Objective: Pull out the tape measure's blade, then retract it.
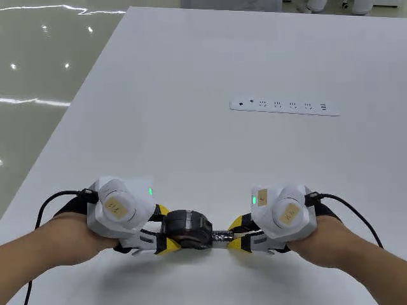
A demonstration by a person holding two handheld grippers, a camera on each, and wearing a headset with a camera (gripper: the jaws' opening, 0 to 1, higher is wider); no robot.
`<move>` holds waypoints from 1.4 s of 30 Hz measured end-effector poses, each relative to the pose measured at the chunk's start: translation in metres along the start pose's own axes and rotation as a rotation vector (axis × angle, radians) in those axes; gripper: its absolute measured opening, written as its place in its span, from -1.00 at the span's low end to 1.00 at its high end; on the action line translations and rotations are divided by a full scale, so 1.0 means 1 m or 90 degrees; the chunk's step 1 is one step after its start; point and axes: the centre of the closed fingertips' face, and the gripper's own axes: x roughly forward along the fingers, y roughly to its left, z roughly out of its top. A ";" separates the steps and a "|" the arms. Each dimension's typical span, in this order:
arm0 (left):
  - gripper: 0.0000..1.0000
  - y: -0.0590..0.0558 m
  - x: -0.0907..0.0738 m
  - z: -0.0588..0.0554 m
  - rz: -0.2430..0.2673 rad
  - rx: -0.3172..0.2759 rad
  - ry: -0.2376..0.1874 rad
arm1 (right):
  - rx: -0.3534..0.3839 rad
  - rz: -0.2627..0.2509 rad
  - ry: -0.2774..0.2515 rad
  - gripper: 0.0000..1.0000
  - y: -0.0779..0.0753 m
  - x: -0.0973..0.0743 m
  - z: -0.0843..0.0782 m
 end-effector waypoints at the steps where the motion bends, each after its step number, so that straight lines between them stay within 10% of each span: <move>1: -0.50 0.000 0.000 0.000 0.000 0.001 0.001 | 0.004 -0.001 0.004 -0.84 0.000 -0.002 -0.004; 42: -0.50 0.000 0.000 0.001 -0.007 0.001 0.004 | 0.064 -0.039 0.061 -0.84 0.000 -0.068 -0.082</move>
